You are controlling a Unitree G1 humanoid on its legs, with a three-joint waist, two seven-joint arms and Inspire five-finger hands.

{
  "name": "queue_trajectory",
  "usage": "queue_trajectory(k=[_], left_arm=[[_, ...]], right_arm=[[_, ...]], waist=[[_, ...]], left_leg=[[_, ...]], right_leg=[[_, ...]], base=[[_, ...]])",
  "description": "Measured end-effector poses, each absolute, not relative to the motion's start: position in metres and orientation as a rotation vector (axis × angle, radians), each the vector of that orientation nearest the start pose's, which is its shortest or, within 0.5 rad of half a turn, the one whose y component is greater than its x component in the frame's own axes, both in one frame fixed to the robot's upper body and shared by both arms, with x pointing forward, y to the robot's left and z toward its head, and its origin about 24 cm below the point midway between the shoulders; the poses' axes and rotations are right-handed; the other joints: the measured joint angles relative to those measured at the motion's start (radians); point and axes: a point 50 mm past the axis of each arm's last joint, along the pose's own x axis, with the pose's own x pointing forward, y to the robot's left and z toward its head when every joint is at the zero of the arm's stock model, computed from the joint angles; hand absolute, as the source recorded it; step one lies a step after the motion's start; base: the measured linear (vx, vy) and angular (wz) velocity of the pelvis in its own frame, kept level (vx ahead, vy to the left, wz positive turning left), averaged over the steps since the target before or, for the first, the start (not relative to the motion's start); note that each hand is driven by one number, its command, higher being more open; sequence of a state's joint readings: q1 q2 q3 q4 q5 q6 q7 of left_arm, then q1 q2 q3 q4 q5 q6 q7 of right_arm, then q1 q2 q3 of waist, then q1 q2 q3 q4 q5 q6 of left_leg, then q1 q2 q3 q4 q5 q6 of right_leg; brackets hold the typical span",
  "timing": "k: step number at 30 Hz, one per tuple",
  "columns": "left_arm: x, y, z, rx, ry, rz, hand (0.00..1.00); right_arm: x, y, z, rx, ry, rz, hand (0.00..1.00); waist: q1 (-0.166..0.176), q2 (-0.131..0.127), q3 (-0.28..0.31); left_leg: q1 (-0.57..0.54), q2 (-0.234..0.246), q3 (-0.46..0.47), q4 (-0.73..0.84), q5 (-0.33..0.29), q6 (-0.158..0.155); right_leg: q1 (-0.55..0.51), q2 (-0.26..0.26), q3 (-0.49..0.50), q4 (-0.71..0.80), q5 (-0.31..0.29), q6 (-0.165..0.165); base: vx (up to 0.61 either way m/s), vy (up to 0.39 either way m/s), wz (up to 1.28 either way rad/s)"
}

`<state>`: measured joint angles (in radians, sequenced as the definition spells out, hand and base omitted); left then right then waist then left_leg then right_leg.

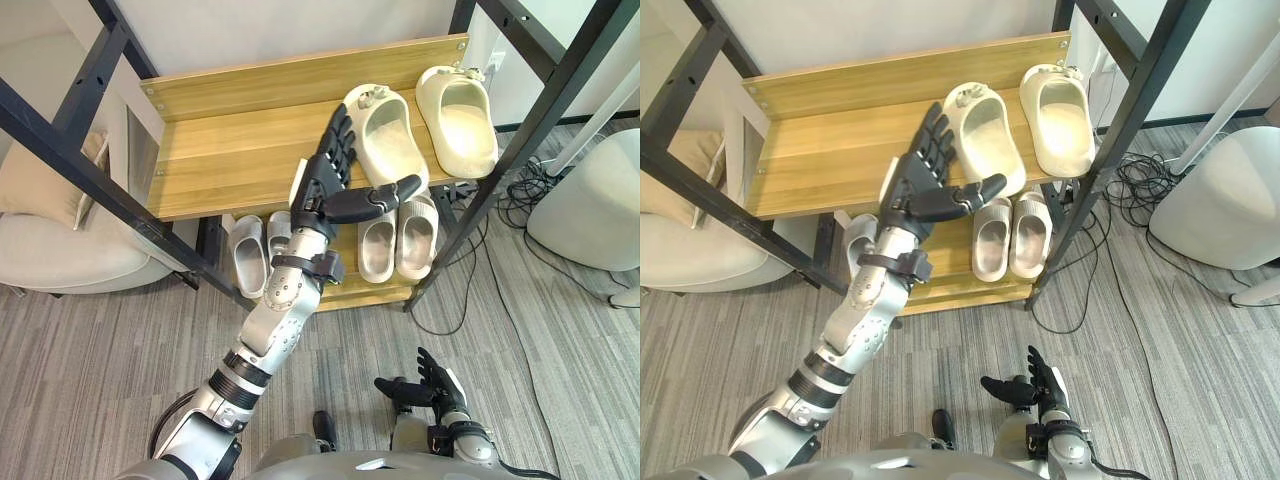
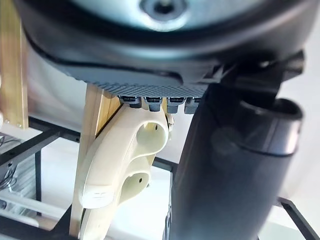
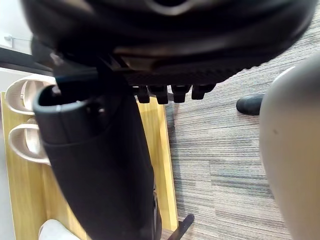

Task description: Organize the slippers on the shoe rack

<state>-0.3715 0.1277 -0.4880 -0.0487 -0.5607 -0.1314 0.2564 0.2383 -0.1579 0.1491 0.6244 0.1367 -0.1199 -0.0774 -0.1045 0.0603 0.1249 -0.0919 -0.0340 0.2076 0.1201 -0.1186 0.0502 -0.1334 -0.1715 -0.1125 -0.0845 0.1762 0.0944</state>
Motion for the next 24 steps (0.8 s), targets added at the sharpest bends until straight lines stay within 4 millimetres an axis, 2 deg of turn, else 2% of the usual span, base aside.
queue_trajectory(k=[14, 17, 24], left_arm=[[0.313, 0.035, 0.144, -0.327, -0.250, -0.364, 1.00], [0.321, 0.040, 0.141, -0.294, -0.240, -0.340, 1.00], [0.333, 0.055, 0.141, -0.230, -0.249, -0.281, 1.00]], right_arm=[[0.122, -0.182, -0.122, -0.070, 0.760, -0.069, 1.00], [0.121, -0.182, -0.122, -0.068, 0.762, -0.073, 1.00], [0.122, -0.182, -0.122, -0.069, 0.761, -0.077, 1.00]], waist=[[-0.012, -0.023, -0.020], [-0.017, -0.032, -0.024], [-0.021, -0.034, -0.023]], left_leg=[[0.010, -0.003, 0.001, -0.022, 0.009, -0.003], [0.014, -0.004, 0.006, -0.024, 0.009, -0.003], [0.031, -0.006, 0.012, -0.058, 0.028, -0.004]], right_leg=[[-0.001, -0.001, 0.000, 0.000, 0.000, 0.001], [-0.001, -0.001, 0.002, -0.002, 0.001, 0.000], [-0.003, 0.000, 0.005, -0.005, 0.002, 0.000]], base=[[0.00, 0.000, 0.00], [-0.01, 0.007, -0.04], [-0.01, 0.004, -0.02]])
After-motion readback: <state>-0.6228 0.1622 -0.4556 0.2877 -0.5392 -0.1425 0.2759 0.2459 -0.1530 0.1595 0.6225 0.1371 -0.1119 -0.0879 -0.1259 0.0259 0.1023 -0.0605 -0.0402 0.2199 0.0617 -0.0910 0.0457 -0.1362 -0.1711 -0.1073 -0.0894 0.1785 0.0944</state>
